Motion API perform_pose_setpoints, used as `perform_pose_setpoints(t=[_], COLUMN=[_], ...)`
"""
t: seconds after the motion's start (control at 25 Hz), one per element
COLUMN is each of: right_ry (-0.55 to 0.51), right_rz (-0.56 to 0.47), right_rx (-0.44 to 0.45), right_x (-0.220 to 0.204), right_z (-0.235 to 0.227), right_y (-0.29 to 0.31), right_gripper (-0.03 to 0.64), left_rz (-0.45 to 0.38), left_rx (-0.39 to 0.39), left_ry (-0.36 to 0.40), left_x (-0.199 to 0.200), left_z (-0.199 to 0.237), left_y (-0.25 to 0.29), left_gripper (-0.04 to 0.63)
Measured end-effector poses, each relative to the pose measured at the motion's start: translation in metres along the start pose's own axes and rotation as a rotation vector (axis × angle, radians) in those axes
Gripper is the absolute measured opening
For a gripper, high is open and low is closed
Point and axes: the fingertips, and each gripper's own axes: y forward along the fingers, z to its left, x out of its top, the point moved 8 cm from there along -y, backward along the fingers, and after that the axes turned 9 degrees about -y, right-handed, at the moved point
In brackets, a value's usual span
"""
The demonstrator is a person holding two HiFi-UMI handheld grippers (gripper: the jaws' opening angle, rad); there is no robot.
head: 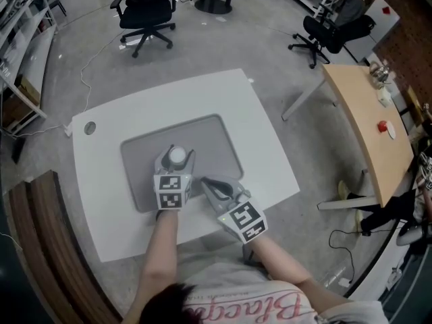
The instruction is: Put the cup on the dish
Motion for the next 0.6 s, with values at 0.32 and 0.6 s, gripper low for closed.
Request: perform_pose_setpoints(t=[0.32, 0.6], right_ry=[0.010, 0.009], right_rz=[0.003, -0.002], right_rx=[0.015, 0.007], right_x=[0.002, 0.011], right_z=[-0.002, -0.006], right_y=[0.003, 0.002], right_gripper=[0.002, 0.002], left_rz=[0.060, 0.077], left_rx=[0.015, 0.001], left_ry=[0.066, 0.048], left_x=[0.003, 0.005], left_z=[-0.004, -0.002], left_y=[0.004, 0.006], left_gripper=[0.262, 0.318])
